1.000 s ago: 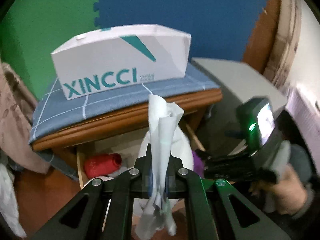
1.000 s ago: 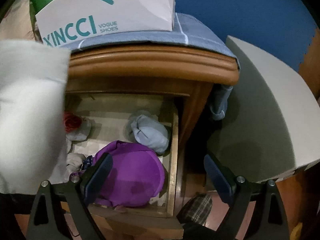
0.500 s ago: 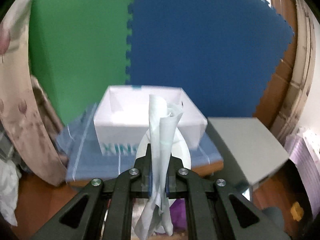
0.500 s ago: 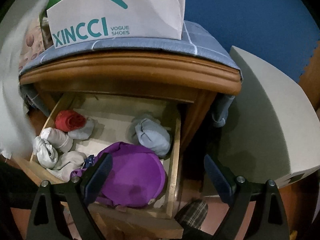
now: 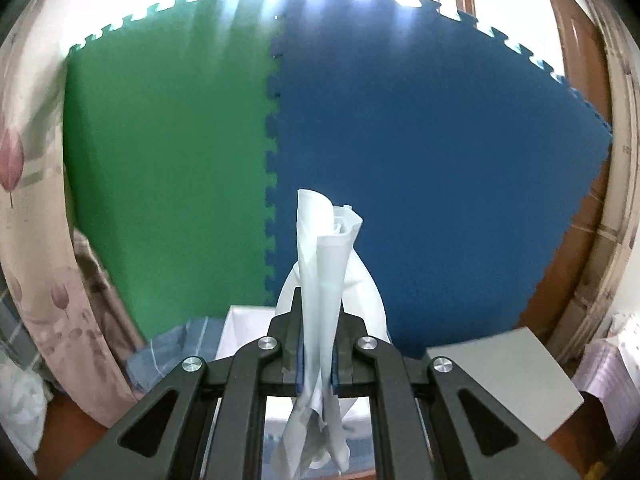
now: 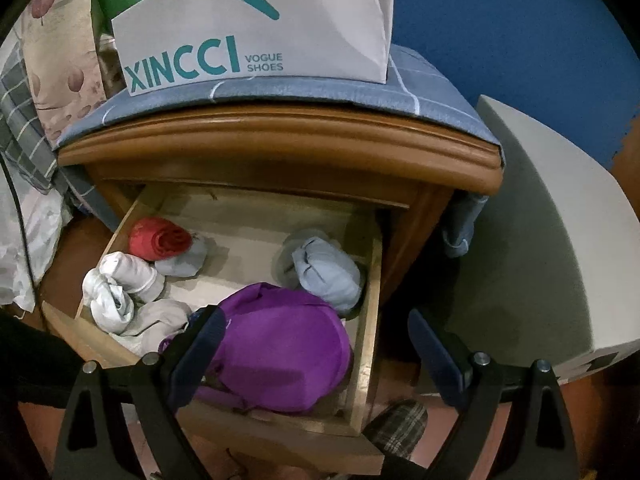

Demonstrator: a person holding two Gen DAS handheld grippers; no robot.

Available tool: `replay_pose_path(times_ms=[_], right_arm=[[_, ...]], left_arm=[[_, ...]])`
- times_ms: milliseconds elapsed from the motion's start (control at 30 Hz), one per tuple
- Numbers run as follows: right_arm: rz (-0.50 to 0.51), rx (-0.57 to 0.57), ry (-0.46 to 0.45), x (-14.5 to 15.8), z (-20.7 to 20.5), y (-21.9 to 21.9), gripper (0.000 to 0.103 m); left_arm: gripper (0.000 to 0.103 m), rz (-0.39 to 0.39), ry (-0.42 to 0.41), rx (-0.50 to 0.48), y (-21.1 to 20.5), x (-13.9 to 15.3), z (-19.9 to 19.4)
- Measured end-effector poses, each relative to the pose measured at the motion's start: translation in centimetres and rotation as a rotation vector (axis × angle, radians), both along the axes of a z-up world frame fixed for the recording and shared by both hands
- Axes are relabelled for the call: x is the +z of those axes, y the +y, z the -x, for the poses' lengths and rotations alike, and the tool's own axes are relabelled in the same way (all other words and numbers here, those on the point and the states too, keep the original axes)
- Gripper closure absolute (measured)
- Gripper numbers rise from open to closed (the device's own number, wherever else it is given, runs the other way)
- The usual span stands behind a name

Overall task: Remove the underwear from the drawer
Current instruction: 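Carry the white underwear into the XINCCI box and open the left tool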

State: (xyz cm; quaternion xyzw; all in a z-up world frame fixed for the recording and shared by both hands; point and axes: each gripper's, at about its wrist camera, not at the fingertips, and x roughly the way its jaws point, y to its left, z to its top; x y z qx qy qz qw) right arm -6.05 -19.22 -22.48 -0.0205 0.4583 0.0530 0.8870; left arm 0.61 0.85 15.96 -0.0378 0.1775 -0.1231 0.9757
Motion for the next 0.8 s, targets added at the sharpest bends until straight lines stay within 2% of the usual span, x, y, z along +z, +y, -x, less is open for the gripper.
replay_pose_path(times_ms=[233,433,567,800], right_arm=[[-0.026,0.011,-0.014,0.4,0.2,0.0,0.008],[-0.052,0.018,-0.012,0.6,0.2,0.0,0.008],[-0.069,0.021,-0.016,0.8,0.5,0.1,0.008],[-0.118,0.002,0.003,0.7,0.6,-0.6,0.008]], left_arm=[[0.095,-0.014,-0.043,0.034,0.0,2.4,-3.3],[0.095,-0.058,-0.091,0.09,-0.7,4.5,-5.1],[0.095,-0.124,-0.09,0.115,-1.6,3.4,-6.9],[0.094,-0.168,0.018,0.142,-1.9,-1.3,-11.0]])
